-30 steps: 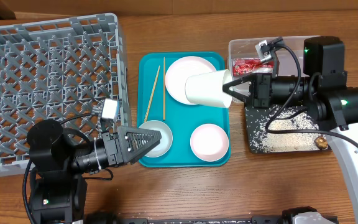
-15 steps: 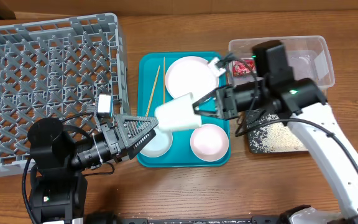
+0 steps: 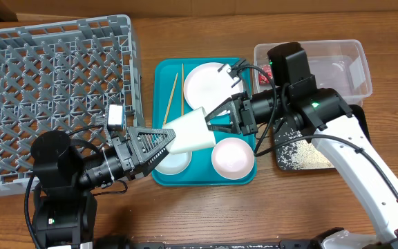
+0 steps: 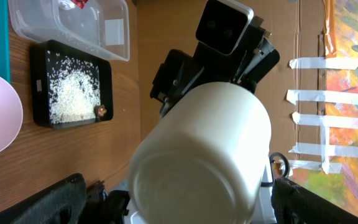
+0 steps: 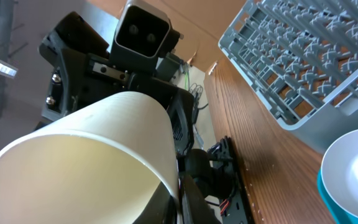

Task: Sort waste into correct bins and load items into the dishwasher
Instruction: 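Hand the white cup from the right gripper to the left gripper, then place the white cup upside down in the dish rack with the left gripper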

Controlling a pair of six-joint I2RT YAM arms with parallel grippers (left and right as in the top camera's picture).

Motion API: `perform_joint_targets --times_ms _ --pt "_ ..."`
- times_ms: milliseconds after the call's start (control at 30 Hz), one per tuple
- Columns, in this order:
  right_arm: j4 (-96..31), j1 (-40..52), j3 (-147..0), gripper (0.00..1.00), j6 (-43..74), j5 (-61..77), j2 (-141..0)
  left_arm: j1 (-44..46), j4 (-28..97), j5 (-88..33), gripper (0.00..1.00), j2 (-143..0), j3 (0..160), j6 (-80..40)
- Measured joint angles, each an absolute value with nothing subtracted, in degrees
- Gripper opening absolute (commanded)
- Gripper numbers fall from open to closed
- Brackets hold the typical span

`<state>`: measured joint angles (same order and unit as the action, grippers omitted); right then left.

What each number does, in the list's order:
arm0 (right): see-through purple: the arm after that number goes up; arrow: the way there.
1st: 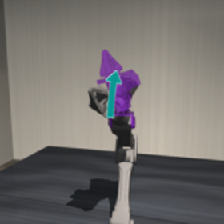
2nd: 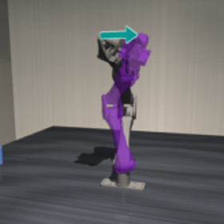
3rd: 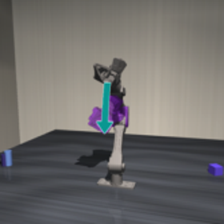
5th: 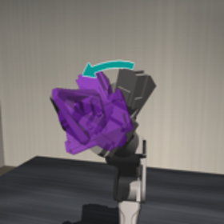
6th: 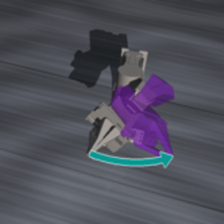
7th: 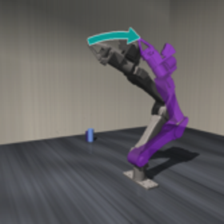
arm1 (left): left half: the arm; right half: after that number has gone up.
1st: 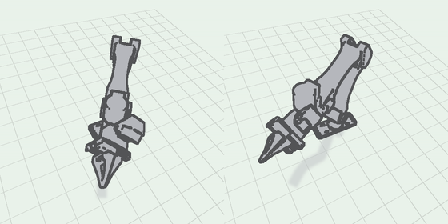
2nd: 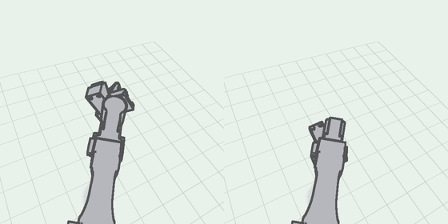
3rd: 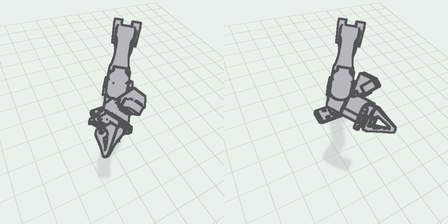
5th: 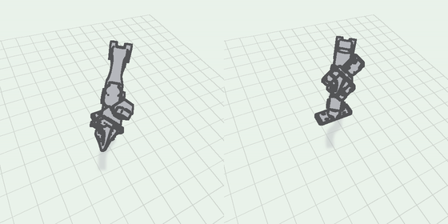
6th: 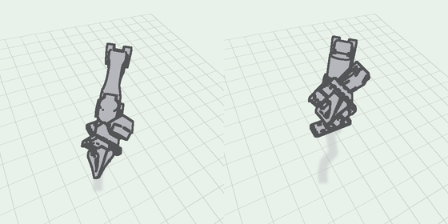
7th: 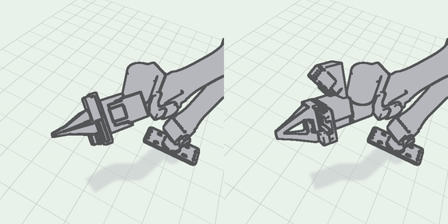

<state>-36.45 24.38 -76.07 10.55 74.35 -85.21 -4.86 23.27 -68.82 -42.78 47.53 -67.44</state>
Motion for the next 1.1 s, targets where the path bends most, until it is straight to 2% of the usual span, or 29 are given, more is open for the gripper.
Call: perform_joint_targets --times_ms 400,467,633,667,733,833,967,1100 --pt "-28.4 29.4 -75.9 0.04 15.8 73.1 -89.3 -4.9 23.4 -68.7 0.89 -42.8 47.5 -67.5" --pt "-28.4 29.5 -75.9 0.04 16.1 73.1 -89.4 -4.9 23.6 -68.7 0.83 -42.8 47.5 -67.4" --pt "-28.7 29.5 -75.9 0.05 16.7 73.6 -89.4 -4.9 23.4 -68.8 0.5 -42.8 47.5 -67.7" --pt "-28.8 29.5 -75.9 0.12 16.8 73.7 -89.4 -4.9 23.4 -68.8 0.47 -42.8 47.5 -67.7" --pt "-28.8 29.4 -75.9 0.41 17.0 73.5 -89.4 -4.9 23.2 -68.9 0.47 -42.8 47.5 -67.6" --pt "-28.8 29.4 -75.9 0.61 17.1 73.0 -89.4 -4.9 23.6 -68.8 0.51 -42.8 47.5 -67.6" --pt "-29.5 29.3 -75.9 0.74 16.9 72.0 -89.4 -4.9 21.1 -68.6 0.55 -42.9 47.5 -67.6" --pt "-36.0 26.1 -76.4 0.75 16.5 67.2 -89.2 -4.9 10.9 -67.0 0.59 -43.2 47.0 -67.2"
